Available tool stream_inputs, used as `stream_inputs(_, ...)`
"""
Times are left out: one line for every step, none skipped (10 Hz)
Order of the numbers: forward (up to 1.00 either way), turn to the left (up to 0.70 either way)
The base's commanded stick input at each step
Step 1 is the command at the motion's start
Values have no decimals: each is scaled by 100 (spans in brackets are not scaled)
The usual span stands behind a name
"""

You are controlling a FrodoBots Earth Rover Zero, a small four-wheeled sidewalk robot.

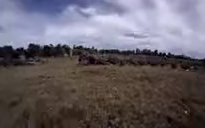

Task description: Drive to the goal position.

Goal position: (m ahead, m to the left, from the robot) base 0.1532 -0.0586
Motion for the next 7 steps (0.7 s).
stream_inputs(0, 0)
stream_inputs(0, 0)
stream_inputs(0, 0)
stream_inputs(0, 40)
stream_inputs(0, 15)
stream_inputs(0, 0)
stream_inputs(0, 0)
